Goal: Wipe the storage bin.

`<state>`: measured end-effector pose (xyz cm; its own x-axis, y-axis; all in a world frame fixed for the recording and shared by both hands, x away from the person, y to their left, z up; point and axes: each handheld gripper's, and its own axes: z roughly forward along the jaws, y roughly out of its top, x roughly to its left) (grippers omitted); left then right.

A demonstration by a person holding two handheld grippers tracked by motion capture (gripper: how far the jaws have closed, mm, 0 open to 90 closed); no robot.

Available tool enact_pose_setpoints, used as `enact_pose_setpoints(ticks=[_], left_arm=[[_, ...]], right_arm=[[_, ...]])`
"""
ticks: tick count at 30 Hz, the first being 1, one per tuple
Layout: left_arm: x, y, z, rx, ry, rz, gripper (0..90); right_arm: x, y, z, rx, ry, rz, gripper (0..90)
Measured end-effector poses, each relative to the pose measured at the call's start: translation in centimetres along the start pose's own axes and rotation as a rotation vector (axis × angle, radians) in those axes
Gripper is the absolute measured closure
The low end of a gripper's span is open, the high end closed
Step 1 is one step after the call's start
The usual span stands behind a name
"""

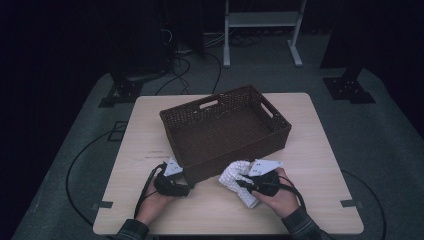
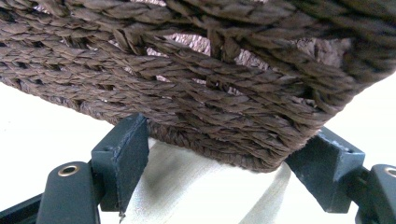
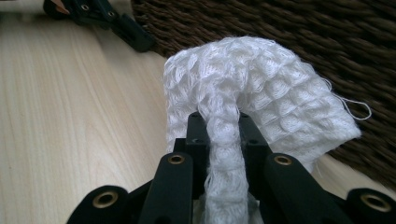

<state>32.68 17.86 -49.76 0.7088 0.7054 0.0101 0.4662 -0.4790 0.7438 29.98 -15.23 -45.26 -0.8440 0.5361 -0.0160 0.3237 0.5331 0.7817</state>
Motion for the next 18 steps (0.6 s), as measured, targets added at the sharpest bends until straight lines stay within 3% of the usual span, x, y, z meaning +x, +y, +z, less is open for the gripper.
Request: enact_pose_setpoints(ticks=[8,13,18], left_arm=[[0.0,0.5,-0.7,0.026,0.004,0.012,23.0],[-0.2,0.9,-2.1,-0.050,-0.005,0.004,26.5],[-0.5,1.2,-3.3,-0.079,-0.005,0.007,36.8]], right_arm=[[-1.3,-1.8,-2.1,-0.005,-0.056,0.044,77.9],[-2.2,-2.8,-3.3,-0.009,-0.095,0.087,77.9],[-3.1,-3.8,-4.6,-0.018,-0.133,0.117,77.9]])
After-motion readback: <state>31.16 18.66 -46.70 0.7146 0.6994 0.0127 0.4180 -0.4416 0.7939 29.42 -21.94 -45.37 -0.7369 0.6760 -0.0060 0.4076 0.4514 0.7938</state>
